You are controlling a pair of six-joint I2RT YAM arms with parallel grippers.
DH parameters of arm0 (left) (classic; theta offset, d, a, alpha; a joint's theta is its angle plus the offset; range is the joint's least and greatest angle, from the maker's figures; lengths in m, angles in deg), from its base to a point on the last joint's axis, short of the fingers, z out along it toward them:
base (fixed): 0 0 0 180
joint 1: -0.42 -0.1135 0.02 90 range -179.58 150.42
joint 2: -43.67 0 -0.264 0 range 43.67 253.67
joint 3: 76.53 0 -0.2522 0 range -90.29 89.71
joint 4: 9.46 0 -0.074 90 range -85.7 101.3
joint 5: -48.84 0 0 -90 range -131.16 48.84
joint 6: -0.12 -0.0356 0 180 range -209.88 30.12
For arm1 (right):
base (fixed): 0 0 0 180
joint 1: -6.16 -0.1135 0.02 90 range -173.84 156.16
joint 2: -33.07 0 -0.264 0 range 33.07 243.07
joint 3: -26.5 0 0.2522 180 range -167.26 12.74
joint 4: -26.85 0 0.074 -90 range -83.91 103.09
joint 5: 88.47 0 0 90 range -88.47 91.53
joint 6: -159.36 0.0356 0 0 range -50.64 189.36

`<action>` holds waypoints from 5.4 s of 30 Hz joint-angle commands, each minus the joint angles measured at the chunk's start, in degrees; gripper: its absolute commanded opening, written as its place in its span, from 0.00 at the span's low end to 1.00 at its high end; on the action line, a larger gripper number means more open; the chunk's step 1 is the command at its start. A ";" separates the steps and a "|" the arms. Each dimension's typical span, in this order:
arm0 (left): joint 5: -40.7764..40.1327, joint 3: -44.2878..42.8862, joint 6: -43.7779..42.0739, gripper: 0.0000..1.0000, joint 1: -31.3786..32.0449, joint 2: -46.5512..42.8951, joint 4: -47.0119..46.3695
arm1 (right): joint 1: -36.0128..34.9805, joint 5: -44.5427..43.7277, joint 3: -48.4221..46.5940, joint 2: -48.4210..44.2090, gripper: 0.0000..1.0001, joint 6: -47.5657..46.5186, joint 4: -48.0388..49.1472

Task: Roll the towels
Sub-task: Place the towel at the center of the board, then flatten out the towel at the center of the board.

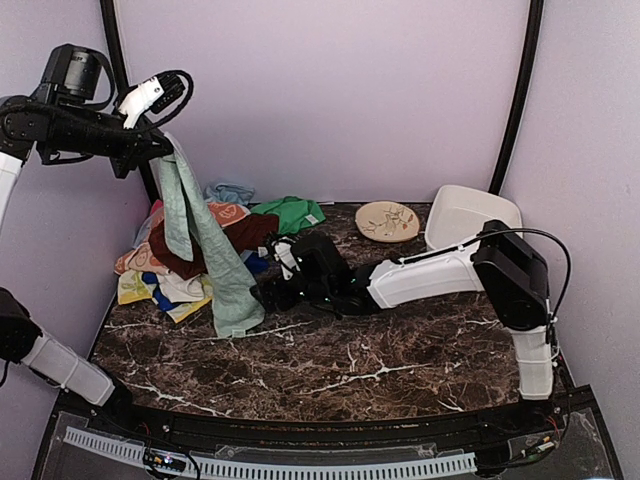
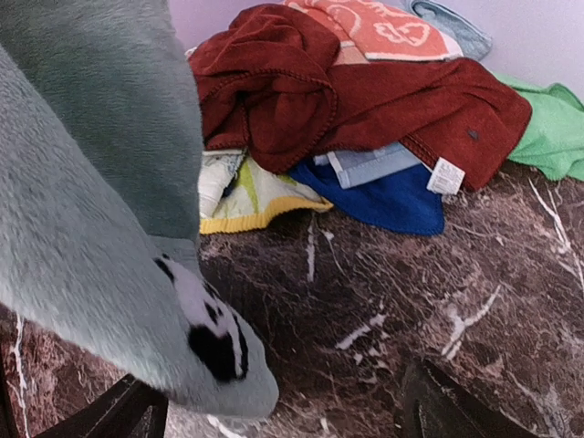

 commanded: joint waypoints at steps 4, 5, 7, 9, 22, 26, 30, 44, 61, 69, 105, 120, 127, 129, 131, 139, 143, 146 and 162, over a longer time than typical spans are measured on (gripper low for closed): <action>0.93 4.11 -3.64 0.00 0.39 -3.41 0.17 | 5.37 15.73 3.78 -1.65 0.93 -0.80 4.71; 0.95 4.14 -3.47 0.00 0.36 -3.37 0.11 | 5.37 17.73 3.22 -0.43 0.94 -0.72 5.27; 1.03 4.25 -3.44 0.00 0.37 -3.28 0.18 | 5.37 20.49 1.21 2.12 0.94 -0.19 6.18; 0.95 4.25 -3.39 0.00 0.35 -3.36 0.10 | 5.35 21.94 -1.01 4.49 0.93 0.51 6.37; 0.14 7.96 -2.27 0.00 0.38 -3.28 -3.00 | 3.14 30.01 -4.70 7.95 0.45 5.91 11.69; -0.99 8.82 -2.64 0.00 0.37 -3.35 -3.54 | 1.74 32.49 -4.52 7.10 0.46 5.44 12.34; -1.20 8.52 -2.64 0.00 0.34 -3.49 -3.93 | 1.31 29.51 -5.26 6.92 0.00 4.61 8.95; 0.31 9.44 -2.78 0.00 0.71 3.46 -17.20 | 13.28 -5.24 15.68 -29.90 0.00 -11.77 -9.25; 14.58 65.73 -6.14 0.60 9.24 -7.20 -13.11 | -4.12 -10.80 37.03 -47.41 0.69 10.44 -35.22; 12.32 52.19 -3.39 0.51 0.24 6.50 -22.59 | 12.28 -5.65 30.48 -50.04 0.80 10.44 -37.30; 7.91 77.17 -11.25 0.29 4.47 12.07 -36.61 | 26.82 8.87 28.36 -35.10 0.00 6.87 -40.20; 22.58 53.31 -7.40 0.60 -0.28 14.20 -18.74 | 26.66 16.66 30.43 -40.73 0.53 1.71 -51.55; 9.73 47.11 -5.61 0.54 -2.27 24.92 -31.77 | 28.45 18.35 23.75 -46.46 0.61 0.78 -53.35; 8.04 46.37 -6.47 0.51 -2.29 27.88 -31.67 | 29.31 20.89 23.24 -46.62 0.61 0.24 -53.05; 7.10 46.70 -7.94 0.49 -2.27 29.65 -32.07 | 29.71 22.60 22.87 -46.25 0.61 -1.24 -53.46; 5.51 45.36 -7.87 0.49 -2.30 33.35 -35.39 | 37.41 13.62 21.73 -41.34 0.66 -1.75 -49.51; 6.85 43.33 -8.65 0.51 -2.45 33.23 -32.19 | 38.02 8.52 18.72 -33.22 0.64 -2.38 -47.19; 7.93 42.17 -9.70 0.54 -2.93 32.56 -29.18 | 38.11 7.47 16.88 -26.64 0.62 -2.75 -47.01; 7.92 40.13 -9.90 0.55 -5.11 36.48 -29.94 | 40.72 8.03 22.30 -20.53 0.53 -2.22 -42.11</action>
